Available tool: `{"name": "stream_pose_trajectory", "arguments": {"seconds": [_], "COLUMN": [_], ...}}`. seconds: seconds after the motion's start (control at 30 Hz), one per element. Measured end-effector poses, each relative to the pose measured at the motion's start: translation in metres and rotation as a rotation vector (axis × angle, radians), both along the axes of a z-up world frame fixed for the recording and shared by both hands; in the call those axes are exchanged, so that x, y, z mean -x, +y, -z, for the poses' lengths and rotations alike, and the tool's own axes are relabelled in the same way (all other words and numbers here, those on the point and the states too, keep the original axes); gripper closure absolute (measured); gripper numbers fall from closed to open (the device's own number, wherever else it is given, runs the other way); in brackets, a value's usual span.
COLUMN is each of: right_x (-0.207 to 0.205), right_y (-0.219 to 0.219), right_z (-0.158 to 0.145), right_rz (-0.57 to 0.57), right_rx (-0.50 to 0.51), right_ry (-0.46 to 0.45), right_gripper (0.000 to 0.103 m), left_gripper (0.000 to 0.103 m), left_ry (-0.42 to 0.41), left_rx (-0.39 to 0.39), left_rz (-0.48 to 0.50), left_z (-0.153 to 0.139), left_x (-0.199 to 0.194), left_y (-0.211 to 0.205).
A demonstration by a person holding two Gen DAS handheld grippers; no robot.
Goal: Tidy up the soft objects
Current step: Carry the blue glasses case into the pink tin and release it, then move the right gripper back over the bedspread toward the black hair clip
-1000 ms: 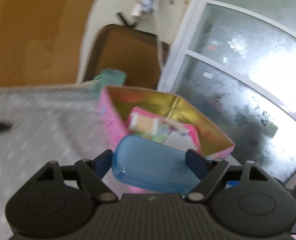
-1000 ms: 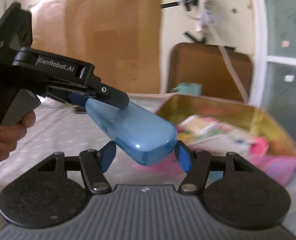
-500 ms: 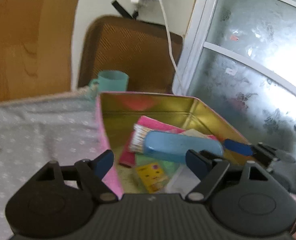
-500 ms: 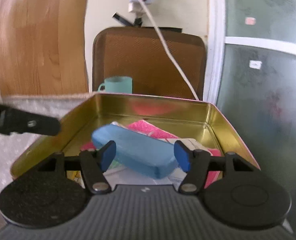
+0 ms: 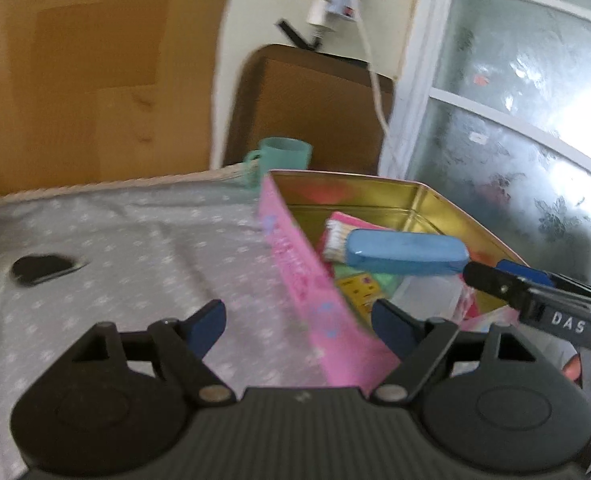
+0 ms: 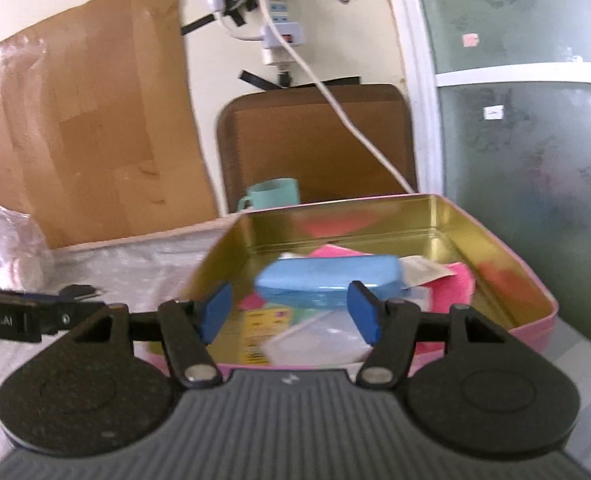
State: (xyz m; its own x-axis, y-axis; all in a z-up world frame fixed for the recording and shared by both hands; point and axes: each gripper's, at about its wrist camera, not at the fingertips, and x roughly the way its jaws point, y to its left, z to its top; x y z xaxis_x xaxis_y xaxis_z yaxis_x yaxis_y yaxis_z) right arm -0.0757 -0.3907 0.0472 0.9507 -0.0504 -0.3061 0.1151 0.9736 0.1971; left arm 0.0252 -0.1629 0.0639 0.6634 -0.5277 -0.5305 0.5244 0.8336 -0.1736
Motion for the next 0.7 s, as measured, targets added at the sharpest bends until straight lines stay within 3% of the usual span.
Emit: {"name": "stream_pose_trajectory", "arguments": {"seconds": [0.3, 0.4, 0.7], "right_x": [0.001, 0.000, -0.004], "right_y": [0.052, 0.067, 0.090], "right_z": [-0.015, -0.017, -0.013], "right_rz": [0.000, -0.006, -0.035], "right_rx": [-0.008, -0.010, -0.003], "right_ry": [0.001, -0.005, 0.017], "right_gripper": [0.039, 0.044, 0.045], "left_gripper": [0.019, 0.019, 0.019], "left_ry": [-0.031, -0.014, -0.006], "left_rx": [-0.002, -0.005, -0.015], "left_rz": [-0.072, -0.102, -0.179], "left_z": [0.007, 0.011, 0.035], "left_x": [0.010, 0.006, 0.001], "left_y": [0.080, 0.097, 0.132]}}
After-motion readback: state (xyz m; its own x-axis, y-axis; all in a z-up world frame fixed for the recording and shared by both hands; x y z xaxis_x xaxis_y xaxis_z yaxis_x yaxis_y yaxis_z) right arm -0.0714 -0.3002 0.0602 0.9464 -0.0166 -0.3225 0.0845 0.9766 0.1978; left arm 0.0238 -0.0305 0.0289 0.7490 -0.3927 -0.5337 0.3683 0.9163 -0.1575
